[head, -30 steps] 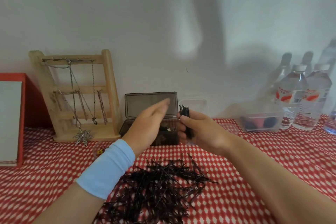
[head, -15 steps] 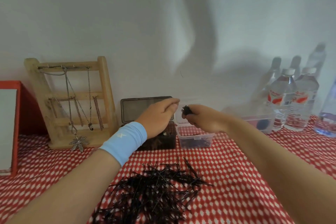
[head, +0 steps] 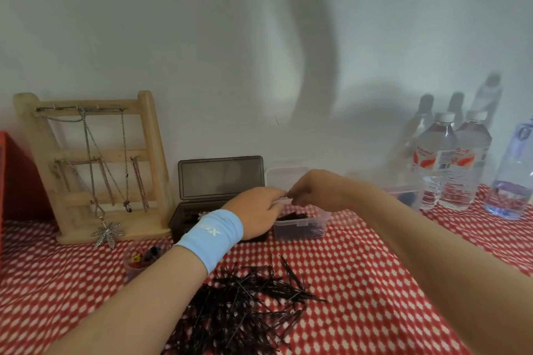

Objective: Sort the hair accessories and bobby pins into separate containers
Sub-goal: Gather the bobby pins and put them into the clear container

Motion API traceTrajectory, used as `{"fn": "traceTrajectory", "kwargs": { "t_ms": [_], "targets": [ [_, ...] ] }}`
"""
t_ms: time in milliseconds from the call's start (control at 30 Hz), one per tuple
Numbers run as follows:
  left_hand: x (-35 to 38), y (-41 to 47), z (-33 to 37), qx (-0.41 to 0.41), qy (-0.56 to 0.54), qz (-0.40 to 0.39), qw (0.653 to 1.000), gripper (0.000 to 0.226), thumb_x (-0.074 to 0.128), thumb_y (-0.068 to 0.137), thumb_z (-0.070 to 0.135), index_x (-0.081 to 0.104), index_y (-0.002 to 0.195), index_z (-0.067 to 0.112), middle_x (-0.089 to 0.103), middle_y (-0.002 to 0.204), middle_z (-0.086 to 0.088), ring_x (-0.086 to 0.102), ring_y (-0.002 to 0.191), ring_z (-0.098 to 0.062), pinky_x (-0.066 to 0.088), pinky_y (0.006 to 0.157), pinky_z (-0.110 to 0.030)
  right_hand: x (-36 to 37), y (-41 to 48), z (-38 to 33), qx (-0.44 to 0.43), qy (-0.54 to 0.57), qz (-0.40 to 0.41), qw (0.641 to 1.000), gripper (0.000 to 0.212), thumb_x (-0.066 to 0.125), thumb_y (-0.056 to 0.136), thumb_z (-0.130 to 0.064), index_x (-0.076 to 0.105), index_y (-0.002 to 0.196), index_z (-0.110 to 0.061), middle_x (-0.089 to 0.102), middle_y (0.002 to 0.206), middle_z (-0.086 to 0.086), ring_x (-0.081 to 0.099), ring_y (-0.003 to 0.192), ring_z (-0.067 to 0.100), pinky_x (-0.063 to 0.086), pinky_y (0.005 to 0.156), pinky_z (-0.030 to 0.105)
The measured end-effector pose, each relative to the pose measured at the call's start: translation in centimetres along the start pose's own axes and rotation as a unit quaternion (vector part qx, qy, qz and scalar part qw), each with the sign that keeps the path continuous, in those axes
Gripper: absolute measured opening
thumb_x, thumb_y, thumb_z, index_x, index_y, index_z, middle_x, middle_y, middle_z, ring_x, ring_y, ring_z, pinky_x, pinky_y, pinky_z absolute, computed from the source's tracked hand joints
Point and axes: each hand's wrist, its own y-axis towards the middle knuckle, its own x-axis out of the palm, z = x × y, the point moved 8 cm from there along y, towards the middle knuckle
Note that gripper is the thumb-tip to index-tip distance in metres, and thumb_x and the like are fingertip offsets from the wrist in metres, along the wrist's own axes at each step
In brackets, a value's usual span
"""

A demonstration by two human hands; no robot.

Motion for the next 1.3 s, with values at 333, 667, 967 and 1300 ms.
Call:
{"fn": "traceTrajectory", "kwargs": {
  "t_ms": [333, 667, 967, 1300],
  "targets": [
    [3.4, -0.2, 1.3, 0.055, 0.222, -0.084, 0.97, 0.055, 0.027, 0.099, 0.055, 0.046, 0.145, 0.031, 0.038, 0.154, 0.012, 0.022, 0.145, -0.015, -0.003, 0.122, -0.044, 1.0, -2.2, -0.8, 0.013, -0.103, -0.02, 0.994, 0.043, 0.05, 0.096, 0.0, 0.072, 0.125, -0.023, 0.071, 0.123, -0.001, 0.066, 0.107, 0.018, 0.051, 0.099, 0.03],
    [-1.6, -6.9, 1.8, 0.041, 0.003, 0.036, 0.999, 0.02, 0.054, 0.094, 0.034, 0.059, 0.113, 0.03, 0.059, 0.109, 0.013, 0.056, 0.099, -0.004, 0.049, 0.092, -0.031, 3.8, -7.0, -5.8, 0.05, -0.073, -0.157, 0.984, 0.044, 0.065, 0.092, -0.045, 0.066, 0.129, -0.021, 0.066, 0.127, 0.0, 0.062, 0.113, 0.021, 0.046, 0.1, 0.034],
    [3.8, -13.0, 0.7, -0.03, 0.098, -0.237, 0.966, 0.118, 0.071, 0.065, 0.074, 0.012, 0.156, 0.027, 0.013, 0.154, 0.013, 0.014, 0.144, -0.015, 0.022, 0.12, -0.037, 7.9, -9.0, -8.4, 0.006, -0.067, -0.196, 0.978, 0.085, 0.086, 0.073, -0.046, 0.048, 0.145, -0.025, 0.056, 0.137, -0.005, 0.054, 0.123, 0.02, 0.045, 0.103, 0.033],
    [4.0, -15.2, 0.3, -0.041, 0.086, -0.279, 0.956, 0.131, 0.074, 0.063, 0.073, -0.009, 0.155, 0.031, -0.011, 0.16, 0.018, -0.001, 0.15, -0.016, 0.016, 0.122, -0.041, 7.3, -10.1, -8.9, 0.049, -0.075, -0.197, 0.976, 0.085, 0.074, 0.072, -0.066, 0.047, 0.144, -0.029, 0.052, 0.141, -0.005, 0.053, 0.125, 0.021, 0.045, 0.106, 0.04]
  ]
}}
